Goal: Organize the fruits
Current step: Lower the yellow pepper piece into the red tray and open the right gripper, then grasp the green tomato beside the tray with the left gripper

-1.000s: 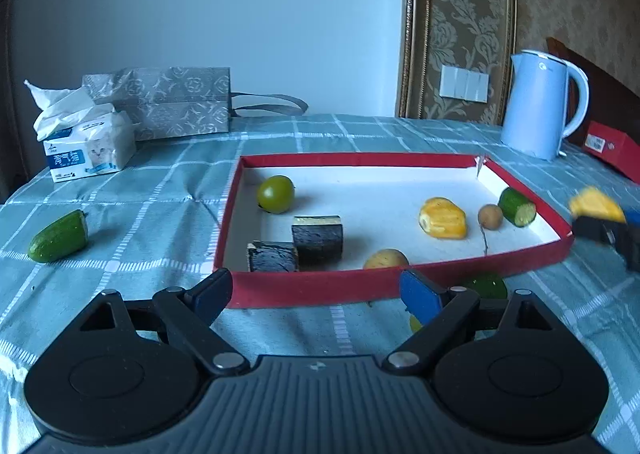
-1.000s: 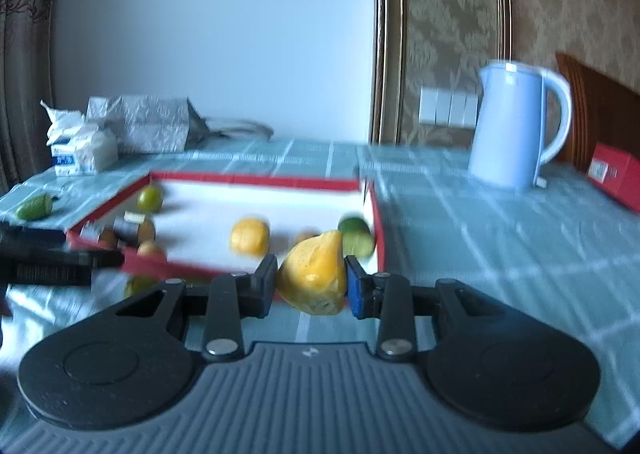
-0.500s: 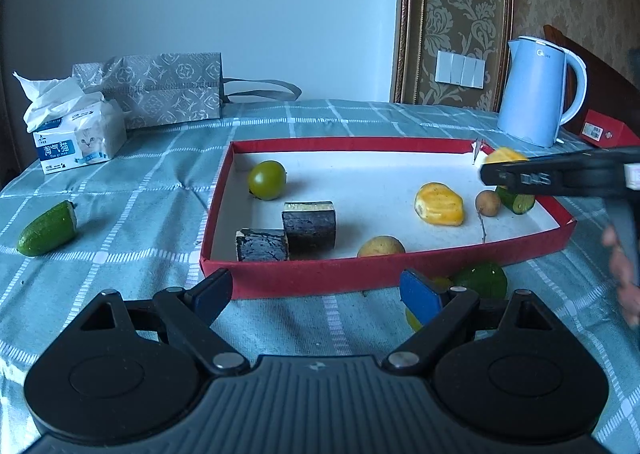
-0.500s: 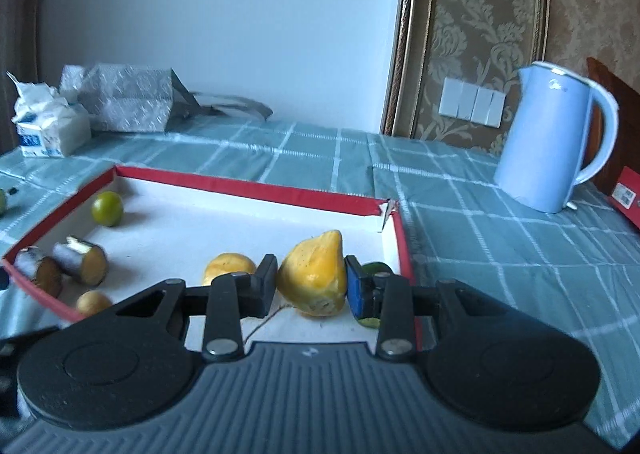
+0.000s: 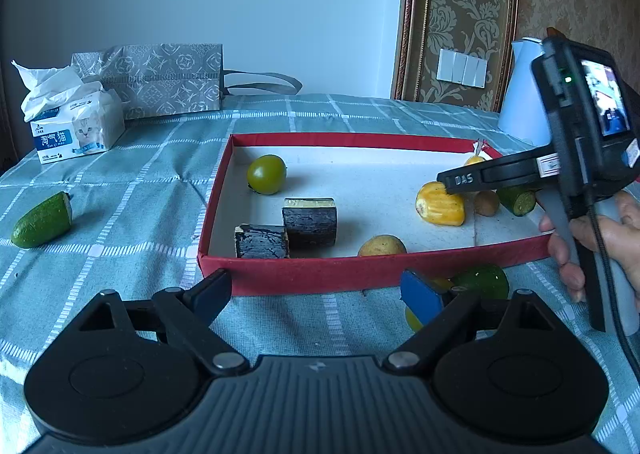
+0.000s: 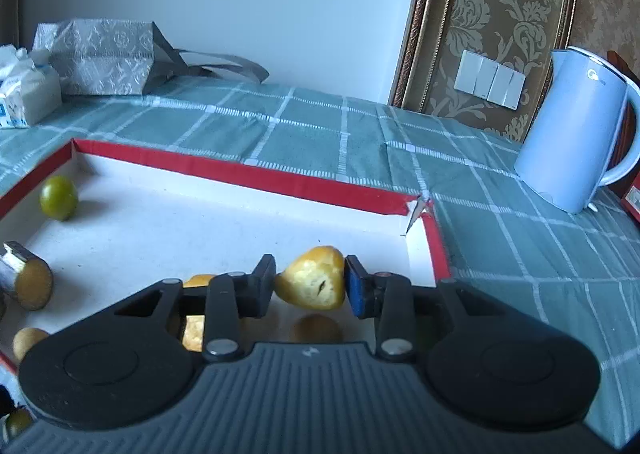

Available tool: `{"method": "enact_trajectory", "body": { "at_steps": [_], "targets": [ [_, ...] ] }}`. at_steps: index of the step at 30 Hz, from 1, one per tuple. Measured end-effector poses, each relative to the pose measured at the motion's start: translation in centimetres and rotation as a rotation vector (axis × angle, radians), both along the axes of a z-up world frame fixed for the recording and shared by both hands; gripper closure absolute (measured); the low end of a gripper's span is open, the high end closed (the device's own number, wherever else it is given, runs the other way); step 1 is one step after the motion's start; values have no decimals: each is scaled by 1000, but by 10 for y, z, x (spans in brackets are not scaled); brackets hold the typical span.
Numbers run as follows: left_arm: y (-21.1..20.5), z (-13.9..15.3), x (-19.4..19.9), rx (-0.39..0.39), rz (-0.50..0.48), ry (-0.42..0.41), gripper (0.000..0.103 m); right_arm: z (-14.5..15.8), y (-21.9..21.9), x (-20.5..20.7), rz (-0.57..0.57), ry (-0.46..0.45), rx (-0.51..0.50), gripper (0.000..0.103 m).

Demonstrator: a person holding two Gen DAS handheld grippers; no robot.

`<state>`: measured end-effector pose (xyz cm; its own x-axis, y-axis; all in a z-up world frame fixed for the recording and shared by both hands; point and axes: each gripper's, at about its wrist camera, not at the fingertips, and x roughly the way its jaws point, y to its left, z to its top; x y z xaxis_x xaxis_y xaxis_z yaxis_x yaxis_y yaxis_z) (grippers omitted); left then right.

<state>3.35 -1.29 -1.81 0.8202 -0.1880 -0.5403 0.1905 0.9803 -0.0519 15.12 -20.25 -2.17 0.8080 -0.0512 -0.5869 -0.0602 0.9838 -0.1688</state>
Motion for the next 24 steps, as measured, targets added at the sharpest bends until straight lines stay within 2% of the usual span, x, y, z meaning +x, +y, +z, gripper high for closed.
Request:
{"method": "enact_trajectory", "body": {
  "at_steps": [3, 5, 9, 10, 11, 13, 16, 18, 24],
  "targets": [
    [0, 0, 0, 0, 0, 0, 11, -3, 0, 2, -13, -3, -2, 60],
    [0, 0, 0, 0, 0, 0, 11, -2, -4, 0, -26, -12, 5, 48],
    [0, 0, 0, 2, 1, 0, 10, 5, -15, -16, -13, -47, 91, 41],
    [0, 0, 1, 3, 3, 1, 10, 6, -16, -22, -14, -63, 100, 37],
    [0, 0, 1, 4, 5, 2, 10, 8, -17, -30, -20, -83, 103, 26],
    [1, -1, 1, 2, 6, 6, 10, 12, -19, -44, -38, -126, 105, 12],
    [2, 0, 1, -1, 5, 7, 10, 20, -28, -70, -67, -207, 140, 7],
    [2, 0, 1, 0, 5, 6, 10, 23, -40, -84, -86, -234, 206, 5],
    [1, 2, -5, -9, -15, -10, 10, 13, -74, -118, -141, -229, 420, 3]
  ]
}}
